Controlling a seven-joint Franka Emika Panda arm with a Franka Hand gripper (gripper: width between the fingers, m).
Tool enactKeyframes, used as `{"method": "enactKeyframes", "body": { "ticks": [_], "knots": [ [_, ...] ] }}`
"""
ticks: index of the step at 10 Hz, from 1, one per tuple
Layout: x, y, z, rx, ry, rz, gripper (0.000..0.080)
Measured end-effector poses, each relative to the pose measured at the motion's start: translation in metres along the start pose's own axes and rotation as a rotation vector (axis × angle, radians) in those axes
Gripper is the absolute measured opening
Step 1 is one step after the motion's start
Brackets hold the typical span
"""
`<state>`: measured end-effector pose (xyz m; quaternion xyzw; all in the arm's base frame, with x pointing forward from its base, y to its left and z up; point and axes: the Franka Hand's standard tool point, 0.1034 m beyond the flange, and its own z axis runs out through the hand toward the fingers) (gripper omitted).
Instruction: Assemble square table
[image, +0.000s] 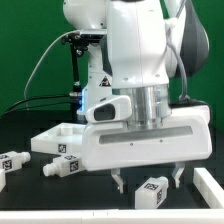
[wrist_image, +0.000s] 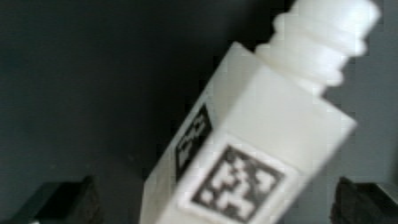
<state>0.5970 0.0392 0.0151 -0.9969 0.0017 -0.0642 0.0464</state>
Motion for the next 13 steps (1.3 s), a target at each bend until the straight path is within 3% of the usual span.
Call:
{"method": "enactKeyframes", "body": {
  "ticks": [1, 3, 4, 5, 7, 10, 11, 13],
  "knots": [
    [0.001, 0.0, 0.005, -0.001, 0.018, 0.001, 0.065],
    [0.001, 0.0, 0.004, -0.001, 0.016, 0.0, 0.0373],
    [0.001, 0.0, 0.005, -0.001, 0.016, 0.0, 0.0373],
    [0.001, 0.0, 0.005, -0.001, 0.016, 0.0, 0.0284],
    [-0.001, 0.004, -0.003, -0.004, 0.019, -0.026, 0.0284],
    [-0.06, 0.004, -0.055, -0.026, 0.017, -0.043, 0.0284],
    [-0.065, 0.002, -0.06, -0.028, 0.03, -0.052, 0.0284],
    [-0.064, 0.003, -0.056, -0.027, 0.024, -0.052, 0.0284]
  ]
}}
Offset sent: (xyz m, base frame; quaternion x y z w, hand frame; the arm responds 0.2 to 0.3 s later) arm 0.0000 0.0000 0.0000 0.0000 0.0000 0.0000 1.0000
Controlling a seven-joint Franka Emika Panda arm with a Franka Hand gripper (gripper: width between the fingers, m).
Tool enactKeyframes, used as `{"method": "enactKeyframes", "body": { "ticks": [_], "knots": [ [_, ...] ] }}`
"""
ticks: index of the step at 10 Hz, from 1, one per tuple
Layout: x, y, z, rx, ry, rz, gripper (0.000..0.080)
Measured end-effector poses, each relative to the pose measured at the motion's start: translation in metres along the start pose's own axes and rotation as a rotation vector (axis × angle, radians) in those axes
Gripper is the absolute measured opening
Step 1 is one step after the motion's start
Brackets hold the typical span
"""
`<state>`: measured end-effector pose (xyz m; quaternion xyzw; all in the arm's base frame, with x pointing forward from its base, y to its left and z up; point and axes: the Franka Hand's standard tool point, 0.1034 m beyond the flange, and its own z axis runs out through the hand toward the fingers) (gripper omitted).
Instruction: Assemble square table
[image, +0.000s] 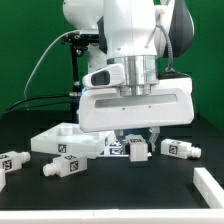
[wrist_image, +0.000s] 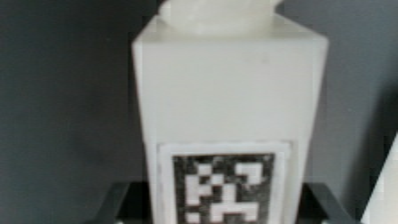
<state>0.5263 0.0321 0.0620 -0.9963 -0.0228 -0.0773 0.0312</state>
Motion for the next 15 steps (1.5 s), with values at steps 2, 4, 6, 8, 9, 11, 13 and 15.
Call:
{"method": "enactKeyframes", "body": {
  "ticks": [2, 4, 6, 8, 9, 11, 13, 15],
  "knots": [
    [-0.002, -0.002, 0.0, 0.0, -0.003, 0.014, 0.0284],
    [-0.044, 0.002, -0.006, -0.004, -0.036, 0.067, 0.0284],
    [-0.098, -0.006, 0.005, -0.024, 0.014, 0.054, 0.0284],
    [-0.084, -0.005, 0.002, -0.018, -0.007, 0.052, 0.0285],
    [-0.086, -0.005, 0.004, -0.019, -0.01, 0.05, 0.0285],
    [-0.1, -0.015, 0.015, -0.023, 0.041, 0.065, 0.0285],
    [-0.12, -0.017, 0.031, -0.026, 0.01, 0.061, 0.0285],
    [-0.123, -0.016, 0.037, -0.028, 0.014, 0.059, 0.0285]
  ]
}}
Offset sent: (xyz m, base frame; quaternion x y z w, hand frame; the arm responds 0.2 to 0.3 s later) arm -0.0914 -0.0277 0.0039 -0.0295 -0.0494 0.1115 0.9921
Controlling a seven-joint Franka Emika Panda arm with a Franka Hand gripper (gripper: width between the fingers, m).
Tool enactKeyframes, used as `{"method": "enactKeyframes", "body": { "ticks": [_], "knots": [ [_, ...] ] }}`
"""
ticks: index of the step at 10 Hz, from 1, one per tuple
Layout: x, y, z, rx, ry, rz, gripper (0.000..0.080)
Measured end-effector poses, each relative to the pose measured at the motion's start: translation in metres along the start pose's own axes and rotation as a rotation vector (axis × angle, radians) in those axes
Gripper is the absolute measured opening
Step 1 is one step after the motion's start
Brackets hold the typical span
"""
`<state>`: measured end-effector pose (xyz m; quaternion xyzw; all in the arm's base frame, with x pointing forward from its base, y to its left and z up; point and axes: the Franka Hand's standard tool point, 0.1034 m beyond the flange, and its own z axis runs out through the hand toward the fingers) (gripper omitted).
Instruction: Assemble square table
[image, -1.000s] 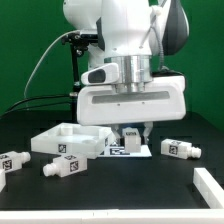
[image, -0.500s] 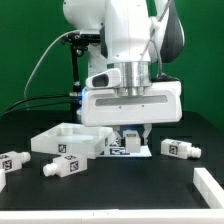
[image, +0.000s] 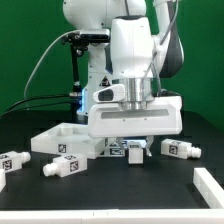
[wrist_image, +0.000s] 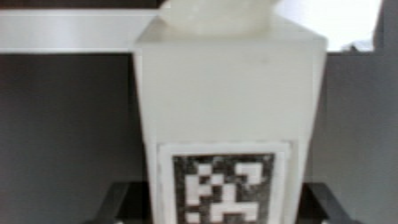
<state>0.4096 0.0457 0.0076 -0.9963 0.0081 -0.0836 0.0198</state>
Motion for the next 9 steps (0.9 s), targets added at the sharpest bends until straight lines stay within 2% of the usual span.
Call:
{"method": "enactKeyframes", "body": {
  "ticks": [2, 3, 4, 5, 6, 7, 8, 9],
  "knots": [
    [0.0, 0.0, 0.0, 0.0, 0.0, -0.007, 0.0285],
    [0.001, 0.0, -0.001, 0.0, 0.0, -0.013, 0.0515],
    [-0.002, 0.004, -0.009, 0.001, -0.045, -0.025, 0.0515],
    [0.004, 0.012, -0.03, 0.001, -0.062, -0.034, 0.0619],
    [0.011, 0.026, -0.047, 0.0, -0.061, -0.069, 0.0619],
    [0.024, 0.036, -0.064, 0.007, -0.07, -0.094, 0.0643],
    [0.038, 0.04, -0.071, 0.006, -0.044, -0.118, 0.0648],
    [0.035, 0.038, -0.067, 0.005, -0.046, -0.118, 0.0648]
  ]
}}
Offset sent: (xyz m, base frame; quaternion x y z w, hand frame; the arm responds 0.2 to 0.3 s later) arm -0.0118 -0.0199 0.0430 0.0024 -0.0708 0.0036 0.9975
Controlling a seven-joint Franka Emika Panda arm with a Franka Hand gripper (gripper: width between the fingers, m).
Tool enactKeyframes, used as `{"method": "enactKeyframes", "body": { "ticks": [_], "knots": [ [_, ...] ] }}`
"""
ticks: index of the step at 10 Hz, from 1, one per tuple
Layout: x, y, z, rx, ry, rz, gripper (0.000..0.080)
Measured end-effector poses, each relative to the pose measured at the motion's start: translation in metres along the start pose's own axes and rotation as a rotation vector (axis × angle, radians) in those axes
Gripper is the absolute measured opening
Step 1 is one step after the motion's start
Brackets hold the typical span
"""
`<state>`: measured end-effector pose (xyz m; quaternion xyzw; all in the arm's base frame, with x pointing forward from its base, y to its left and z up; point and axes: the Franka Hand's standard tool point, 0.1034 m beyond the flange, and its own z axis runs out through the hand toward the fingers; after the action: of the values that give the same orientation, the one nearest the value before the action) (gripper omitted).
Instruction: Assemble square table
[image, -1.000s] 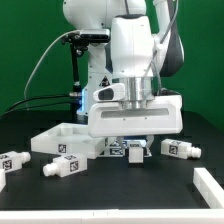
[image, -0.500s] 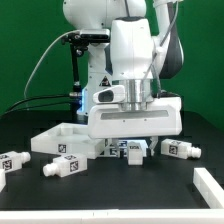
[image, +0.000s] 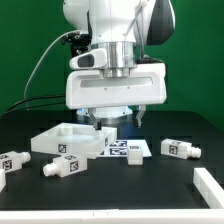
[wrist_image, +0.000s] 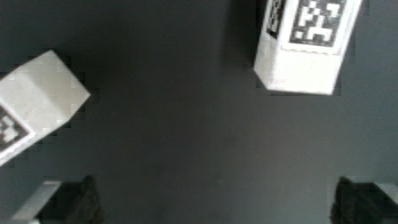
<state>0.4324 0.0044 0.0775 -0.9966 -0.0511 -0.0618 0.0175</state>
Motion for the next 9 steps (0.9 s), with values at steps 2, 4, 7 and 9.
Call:
{"method": "enactKeyframes", "body": {
  "ticks": [2, 4, 7, 9],
  "knots": [
    [-0.003, 0.004, 0.002, 0.0, -0.007, -0.061, 0.0649],
    [-0.024, 0.039, 0.015, 0.02, -0.065, -0.28, 0.0649],
    [-0.05, 0.067, 0.018, 0.043, -0.095, -0.463, 0.0649],
    [-0.049, 0.066, 0.018, 0.043, -0.093, -0.466, 0.0649]
  ]
}}
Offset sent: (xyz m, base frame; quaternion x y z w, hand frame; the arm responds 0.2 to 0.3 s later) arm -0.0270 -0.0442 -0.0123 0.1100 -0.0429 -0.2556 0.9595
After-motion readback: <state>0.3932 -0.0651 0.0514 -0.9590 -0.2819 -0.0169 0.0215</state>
